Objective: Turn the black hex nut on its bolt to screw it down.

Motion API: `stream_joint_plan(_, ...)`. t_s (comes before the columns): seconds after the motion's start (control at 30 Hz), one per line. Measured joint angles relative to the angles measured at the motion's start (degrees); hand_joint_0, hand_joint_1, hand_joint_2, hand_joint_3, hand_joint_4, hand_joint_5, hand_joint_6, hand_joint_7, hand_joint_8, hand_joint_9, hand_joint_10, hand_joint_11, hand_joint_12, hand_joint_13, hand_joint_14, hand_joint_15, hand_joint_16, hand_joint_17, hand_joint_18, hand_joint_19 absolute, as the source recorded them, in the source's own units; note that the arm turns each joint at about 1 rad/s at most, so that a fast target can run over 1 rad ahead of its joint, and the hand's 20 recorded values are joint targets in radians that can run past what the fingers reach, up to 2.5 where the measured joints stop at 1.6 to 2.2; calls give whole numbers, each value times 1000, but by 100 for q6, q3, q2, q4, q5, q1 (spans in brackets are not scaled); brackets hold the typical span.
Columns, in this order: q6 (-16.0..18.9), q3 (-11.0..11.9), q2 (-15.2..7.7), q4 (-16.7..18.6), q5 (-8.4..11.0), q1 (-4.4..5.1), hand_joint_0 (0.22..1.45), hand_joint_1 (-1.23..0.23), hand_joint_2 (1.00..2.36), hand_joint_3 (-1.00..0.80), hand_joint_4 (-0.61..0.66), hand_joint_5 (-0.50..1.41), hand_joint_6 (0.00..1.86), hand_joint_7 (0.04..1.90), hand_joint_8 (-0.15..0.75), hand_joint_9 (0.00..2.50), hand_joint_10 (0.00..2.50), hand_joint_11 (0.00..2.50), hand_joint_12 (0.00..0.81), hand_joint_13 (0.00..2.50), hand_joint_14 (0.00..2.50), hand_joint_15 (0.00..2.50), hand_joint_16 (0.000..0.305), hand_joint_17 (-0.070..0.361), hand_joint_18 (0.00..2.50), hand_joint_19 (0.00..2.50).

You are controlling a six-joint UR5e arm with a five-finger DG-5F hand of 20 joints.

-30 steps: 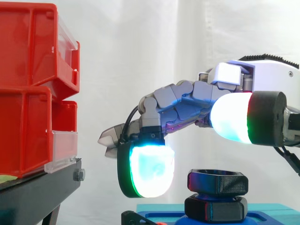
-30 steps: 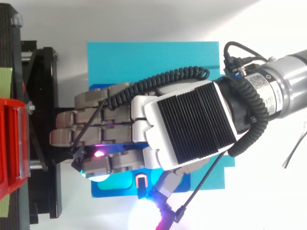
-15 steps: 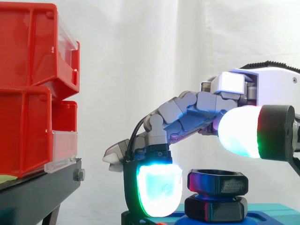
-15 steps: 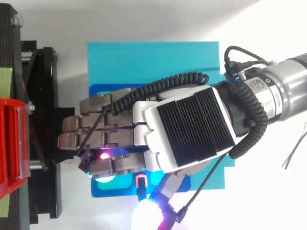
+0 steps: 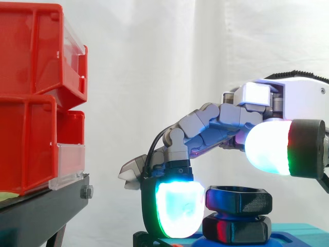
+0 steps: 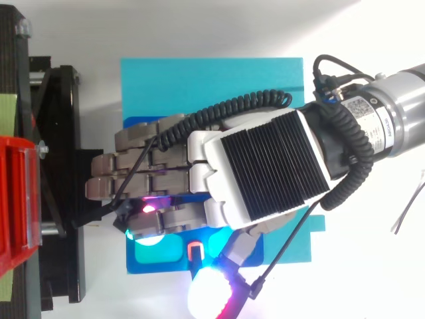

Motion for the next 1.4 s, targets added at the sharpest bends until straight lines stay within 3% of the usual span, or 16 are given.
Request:
stream_joint_plan(0.63, 0, 0, 1, 19, -170, -150, 496, -208, 1000, -500, 238, -127, 779, 996, 309, 547, 2, 81, 395, 590, 4, 117, 57, 128, 612, 269)
stream_joint_plan(1.4, 2, 2, 0, 73, -642, -561, 496, -216, 1000, -500, 240, -124, 771, 994, 312, 554, 2, 90, 394, 591, 4, 130, 57, 128, 611, 277)
